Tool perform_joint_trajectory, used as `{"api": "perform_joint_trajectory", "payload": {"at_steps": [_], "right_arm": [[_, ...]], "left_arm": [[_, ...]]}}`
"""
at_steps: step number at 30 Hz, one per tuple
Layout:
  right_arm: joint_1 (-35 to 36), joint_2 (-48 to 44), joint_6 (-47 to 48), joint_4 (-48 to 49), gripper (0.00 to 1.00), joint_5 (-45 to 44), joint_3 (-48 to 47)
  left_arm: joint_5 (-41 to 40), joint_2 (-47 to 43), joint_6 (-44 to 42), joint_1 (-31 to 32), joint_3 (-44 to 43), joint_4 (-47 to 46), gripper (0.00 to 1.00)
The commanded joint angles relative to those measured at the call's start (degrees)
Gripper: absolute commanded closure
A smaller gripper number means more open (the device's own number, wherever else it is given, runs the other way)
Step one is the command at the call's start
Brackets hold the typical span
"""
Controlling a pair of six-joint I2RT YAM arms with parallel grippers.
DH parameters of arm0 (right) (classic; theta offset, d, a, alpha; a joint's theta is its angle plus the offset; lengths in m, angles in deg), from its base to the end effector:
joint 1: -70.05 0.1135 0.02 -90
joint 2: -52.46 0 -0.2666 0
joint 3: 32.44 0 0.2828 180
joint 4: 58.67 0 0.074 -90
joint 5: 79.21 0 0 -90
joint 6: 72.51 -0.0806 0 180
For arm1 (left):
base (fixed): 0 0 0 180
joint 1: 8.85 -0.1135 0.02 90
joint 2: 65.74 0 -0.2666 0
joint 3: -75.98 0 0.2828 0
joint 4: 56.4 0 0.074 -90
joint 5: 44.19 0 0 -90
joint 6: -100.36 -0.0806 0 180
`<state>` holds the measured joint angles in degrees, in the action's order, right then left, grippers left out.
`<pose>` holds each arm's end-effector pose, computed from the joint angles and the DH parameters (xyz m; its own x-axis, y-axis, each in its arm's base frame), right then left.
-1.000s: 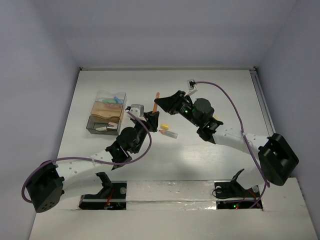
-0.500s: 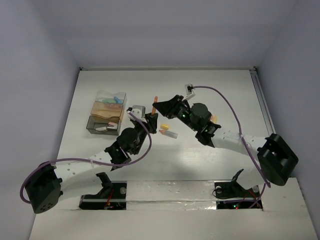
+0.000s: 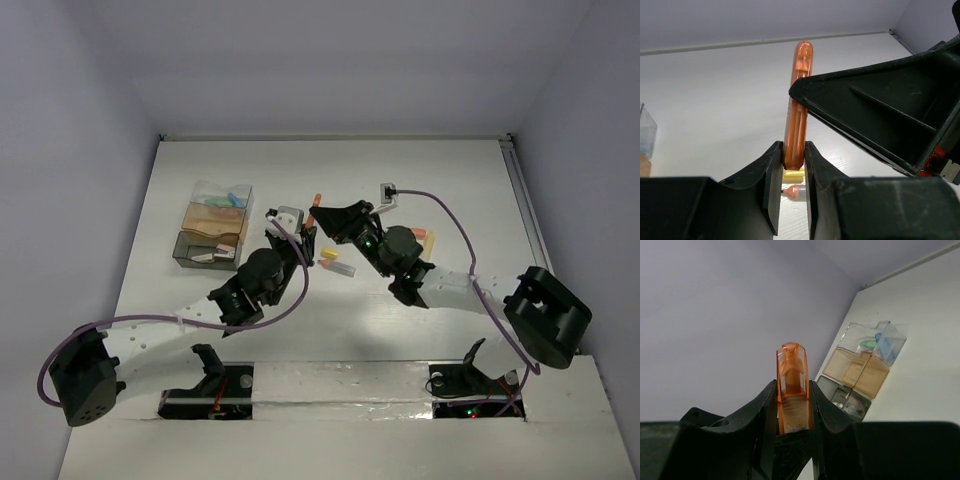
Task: Sort the stationery into containers
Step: Close the pen cap on the pen.
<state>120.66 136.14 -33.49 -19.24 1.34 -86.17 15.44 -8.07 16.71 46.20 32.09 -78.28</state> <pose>0.2559 0.2908 0.2626 -0.4466 0.6637 -0.6000 -0.4965 0.3740 0.7833 0.2019 -0.2178 0.2916 0.0337 -0.2148 -0.9761 0.4268 0.8862 -0.1803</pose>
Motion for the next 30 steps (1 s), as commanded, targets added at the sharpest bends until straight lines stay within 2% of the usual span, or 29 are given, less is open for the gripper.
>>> {"api": "perform_joint_trajectory", "payload": {"at_steps": [1, 12, 16, 20, 30], "right_arm": [[6.43, 4.56, -0.52, -12.92, 1.00, 9.80, 6.40], [11.79, 12.47, -5.00, -7.83, 1.00, 10.42, 8.43], [11.79, 10.72, -3.69, -9.84, 1.00, 9.80, 8.34], [11.79, 7.65, -1.49, -12.74, 1.00, 7.00, 7.99], [10.57, 5.97, 0.79, -15.37, 1.00, 6.38, 2.82]], "left_arm": [[-1.10, -3.09, -1.17, -2.83, -10.54, -20.45, 1.00], [2.68, 0.08, 0.07, -3.89, -16.00, -22.03, 1.00], [3.30, -2.02, 0.06, -6.96, -15.92, -20.02, 1.00], [7.33, -5.80, 5.50, -12.94, -13.63, -17.64, 1.00], [11.12, -10.99, 12.01, -13.47, -8.27, -12.72, 1.00]]}}
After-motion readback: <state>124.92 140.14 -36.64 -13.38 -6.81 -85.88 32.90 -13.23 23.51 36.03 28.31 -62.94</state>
